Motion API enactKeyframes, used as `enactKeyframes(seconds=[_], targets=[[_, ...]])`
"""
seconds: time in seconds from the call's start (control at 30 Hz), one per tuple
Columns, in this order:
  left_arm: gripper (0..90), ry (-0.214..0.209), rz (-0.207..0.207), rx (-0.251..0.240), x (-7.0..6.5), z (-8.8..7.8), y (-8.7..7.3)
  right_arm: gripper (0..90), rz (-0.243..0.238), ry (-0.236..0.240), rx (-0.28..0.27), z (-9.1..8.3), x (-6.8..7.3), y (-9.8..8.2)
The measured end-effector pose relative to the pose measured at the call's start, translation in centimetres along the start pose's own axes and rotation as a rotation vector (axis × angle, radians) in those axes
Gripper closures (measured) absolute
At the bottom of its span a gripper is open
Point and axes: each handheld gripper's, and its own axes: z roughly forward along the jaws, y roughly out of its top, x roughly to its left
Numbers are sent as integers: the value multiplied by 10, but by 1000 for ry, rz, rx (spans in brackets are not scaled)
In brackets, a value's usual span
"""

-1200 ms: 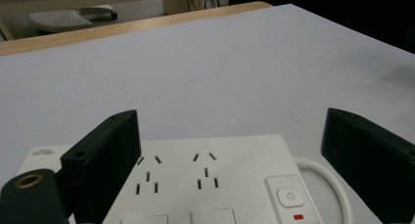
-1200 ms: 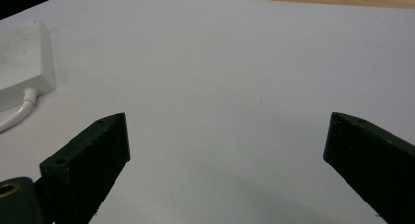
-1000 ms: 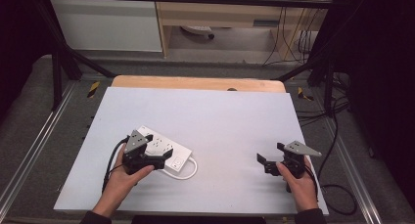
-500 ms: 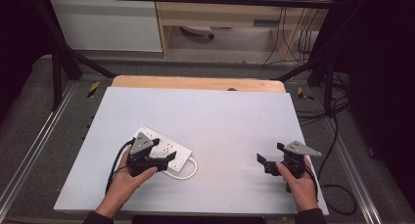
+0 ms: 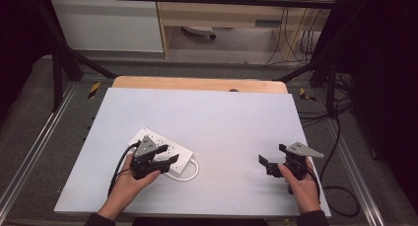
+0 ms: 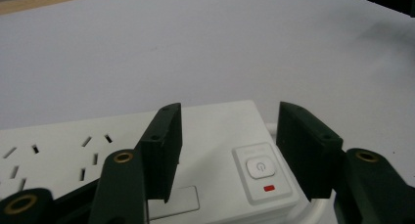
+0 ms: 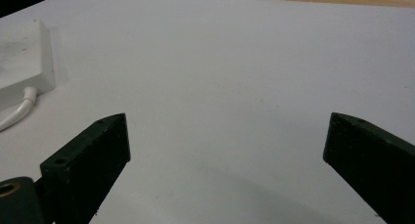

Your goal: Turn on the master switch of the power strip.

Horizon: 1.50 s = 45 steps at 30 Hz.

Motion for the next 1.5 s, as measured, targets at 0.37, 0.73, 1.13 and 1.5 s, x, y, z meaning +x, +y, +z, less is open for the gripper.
enactKeyframes(seconds=[0.37,0.73,1.13,1.5], targets=[[640,-16,6,41,-2,2,-3,41,2,0,0,0,0,0],[867,-62,9,86,-3,8,-6,41,4,1,2,0,1,0],[900,-80,19,105,-12,15,-6,41,1,-1,1,0,0,0],[900,-79,11,127,-9,18,-8,41,0,0,6,0,1,0]])
